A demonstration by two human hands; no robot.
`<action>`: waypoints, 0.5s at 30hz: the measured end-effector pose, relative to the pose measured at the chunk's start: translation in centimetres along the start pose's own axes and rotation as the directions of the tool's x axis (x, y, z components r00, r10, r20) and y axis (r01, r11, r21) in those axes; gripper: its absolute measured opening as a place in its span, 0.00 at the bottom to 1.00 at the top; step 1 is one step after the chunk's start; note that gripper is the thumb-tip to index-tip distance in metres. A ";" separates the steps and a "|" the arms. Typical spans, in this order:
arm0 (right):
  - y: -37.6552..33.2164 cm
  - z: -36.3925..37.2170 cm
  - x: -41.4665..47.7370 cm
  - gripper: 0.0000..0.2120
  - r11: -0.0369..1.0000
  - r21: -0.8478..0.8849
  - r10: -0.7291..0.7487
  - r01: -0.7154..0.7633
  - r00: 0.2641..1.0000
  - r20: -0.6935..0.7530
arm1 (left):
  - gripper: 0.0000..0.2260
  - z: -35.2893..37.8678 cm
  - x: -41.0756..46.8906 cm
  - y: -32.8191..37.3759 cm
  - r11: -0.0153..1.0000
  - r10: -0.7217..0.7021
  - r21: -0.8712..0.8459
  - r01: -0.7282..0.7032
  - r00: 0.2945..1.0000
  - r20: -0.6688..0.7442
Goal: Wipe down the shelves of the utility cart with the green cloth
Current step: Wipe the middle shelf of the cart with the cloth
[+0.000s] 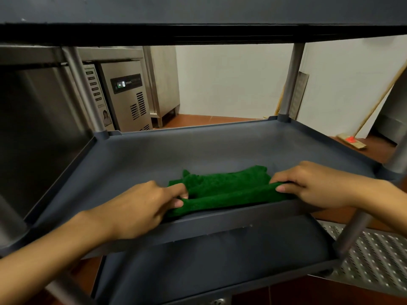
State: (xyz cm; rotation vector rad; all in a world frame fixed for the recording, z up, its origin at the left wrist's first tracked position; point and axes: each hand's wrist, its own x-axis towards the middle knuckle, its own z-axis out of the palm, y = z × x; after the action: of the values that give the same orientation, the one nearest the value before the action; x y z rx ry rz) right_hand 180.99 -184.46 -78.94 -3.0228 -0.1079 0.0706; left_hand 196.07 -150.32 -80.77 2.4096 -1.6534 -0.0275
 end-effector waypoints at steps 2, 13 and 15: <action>-0.3 -1.0 0.0 0.08 0.999 0.037 -0.021 0.021 1.000 0.003 | 0.06 -0.9 -0.3 0.5 1.000 0.006 0.026 -0.006 1.000 -0.008; 1.4 -2.5 6.0 0.06 0.958 0.283 0.068 -0.037 0.992 -0.102 | 0.07 -3.7 5.5 -3.0 0.980 -0.198 -0.022 0.198 0.979 -0.041; 1.6 -0.9 7.6 0.08 0.982 0.177 0.094 -0.071 0.988 -0.122 | 0.09 -2.3 6.8 -3.5 0.953 -0.284 0.106 0.283 0.959 -0.006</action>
State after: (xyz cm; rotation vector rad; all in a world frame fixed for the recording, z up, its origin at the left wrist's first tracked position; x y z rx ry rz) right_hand 188.73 -185.55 -78.59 -2.8480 0.0345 -0.1048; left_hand 202.12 -154.97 -78.42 2.7123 -1.3289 0.0037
